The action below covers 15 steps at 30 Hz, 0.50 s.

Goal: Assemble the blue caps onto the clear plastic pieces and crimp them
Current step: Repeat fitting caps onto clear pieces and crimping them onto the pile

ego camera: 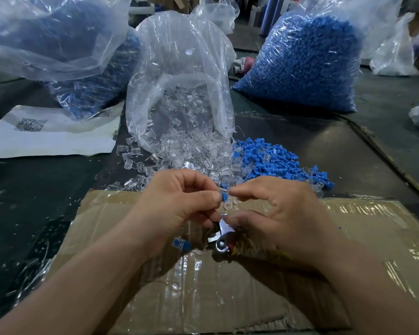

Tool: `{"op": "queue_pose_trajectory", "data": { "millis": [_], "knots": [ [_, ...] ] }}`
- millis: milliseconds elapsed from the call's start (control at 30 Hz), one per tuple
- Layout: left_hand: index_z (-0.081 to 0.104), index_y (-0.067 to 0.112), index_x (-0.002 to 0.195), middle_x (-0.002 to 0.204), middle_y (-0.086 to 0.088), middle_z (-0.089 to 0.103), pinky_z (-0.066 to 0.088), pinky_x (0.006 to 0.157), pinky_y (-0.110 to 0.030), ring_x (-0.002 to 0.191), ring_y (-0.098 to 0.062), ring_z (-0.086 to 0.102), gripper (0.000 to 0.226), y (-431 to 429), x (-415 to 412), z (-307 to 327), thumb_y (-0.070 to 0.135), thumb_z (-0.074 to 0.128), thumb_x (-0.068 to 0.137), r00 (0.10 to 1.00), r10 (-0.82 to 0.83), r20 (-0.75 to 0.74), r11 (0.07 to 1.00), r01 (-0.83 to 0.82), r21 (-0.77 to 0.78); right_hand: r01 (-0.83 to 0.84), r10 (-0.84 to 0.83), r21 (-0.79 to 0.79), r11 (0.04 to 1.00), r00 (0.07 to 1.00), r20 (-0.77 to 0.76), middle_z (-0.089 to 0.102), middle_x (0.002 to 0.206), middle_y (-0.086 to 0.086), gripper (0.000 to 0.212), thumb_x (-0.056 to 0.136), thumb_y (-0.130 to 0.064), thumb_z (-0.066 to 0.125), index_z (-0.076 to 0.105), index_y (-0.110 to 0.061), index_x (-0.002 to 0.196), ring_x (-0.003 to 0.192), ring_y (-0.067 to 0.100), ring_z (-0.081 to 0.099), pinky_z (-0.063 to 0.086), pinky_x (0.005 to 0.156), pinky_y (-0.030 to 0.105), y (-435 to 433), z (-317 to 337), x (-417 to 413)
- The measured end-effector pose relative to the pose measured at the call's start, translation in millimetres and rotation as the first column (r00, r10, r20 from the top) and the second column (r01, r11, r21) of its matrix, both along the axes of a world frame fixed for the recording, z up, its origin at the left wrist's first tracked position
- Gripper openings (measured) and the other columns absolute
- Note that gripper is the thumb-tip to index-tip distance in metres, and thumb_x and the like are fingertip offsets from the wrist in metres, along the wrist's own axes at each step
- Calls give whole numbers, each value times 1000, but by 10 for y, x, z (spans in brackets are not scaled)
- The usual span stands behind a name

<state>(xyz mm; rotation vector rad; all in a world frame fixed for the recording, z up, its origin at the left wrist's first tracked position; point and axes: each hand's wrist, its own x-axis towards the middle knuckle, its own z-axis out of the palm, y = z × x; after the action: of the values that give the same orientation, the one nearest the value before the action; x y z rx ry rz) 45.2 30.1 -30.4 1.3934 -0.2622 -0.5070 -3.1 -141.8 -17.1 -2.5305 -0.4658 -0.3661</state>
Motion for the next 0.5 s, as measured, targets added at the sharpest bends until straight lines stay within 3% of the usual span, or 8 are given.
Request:
{"op": "queue_pose_trajectory", "data": {
  "millis": [100,167,267,367,433,500],
  "knots": [
    [69,13,57,55,-8,63,49,45,-19,51,-17,63,3,15,36,-16,10,67,56,997,72,-15,997,-72,-33,57,-63,-30,998,967,-245,54,82,-35,69,48,-78,54,68,-33,99,90,-11,53,39,73,6,-188,98,-13],
    [68,11,57,56,-7,63,49,45,-19,51,-17,64,3,18,51,-19,8,67,56,993,113,-24,992,-115,-55,71,-100,-91,993,920,-379,55,82,-32,65,38,-80,50,62,-43,90,90,-14,50,40,74,7,-313,145,-31],
    [70,14,57,56,-6,64,49,44,-19,51,-16,64,6,17,55,-15,9,68,56,986,165,-34,983,-167,-71,44,-162,-224,974,825,-541,55,86,-26,47,41,-73,66,55,-47,79,85,-10,51,43,73,16,-396,189,-65],
    [70,16,56,57,-7,64,49,45,-20,52,-16,64,6,25,61,-14,10,68,55,982,185,-48,979,-188,-77,-38,-151,-294,955,790,-594,48,95,-28,62,43,-67,74,53,-46,97,92,-8,45,43,81,20,-394,183,-78],
    [70,16,56,58,-8,64,49,45,-20,52,-16,63,6,29,65,-13,10,69,54,980,191,-58,978,-195,-77,-110,-118,-326,939,788,-605,40,103,-31,77,43,-65,76,44,-49,111,98,-9,39,37,83,12,-354,161,-78],
    [70,16,56,58,-9,64,49,44,-20,52,-16,63,6,34,65,-13,10,69,54,979,195,-61,977,-199,-80,-161,-94,-366,917,803,-589,33,103,-33,83,45,-64,77,38,-50,117,96,-9,33,30,76,5,-322,120,-61]
  ]
}}
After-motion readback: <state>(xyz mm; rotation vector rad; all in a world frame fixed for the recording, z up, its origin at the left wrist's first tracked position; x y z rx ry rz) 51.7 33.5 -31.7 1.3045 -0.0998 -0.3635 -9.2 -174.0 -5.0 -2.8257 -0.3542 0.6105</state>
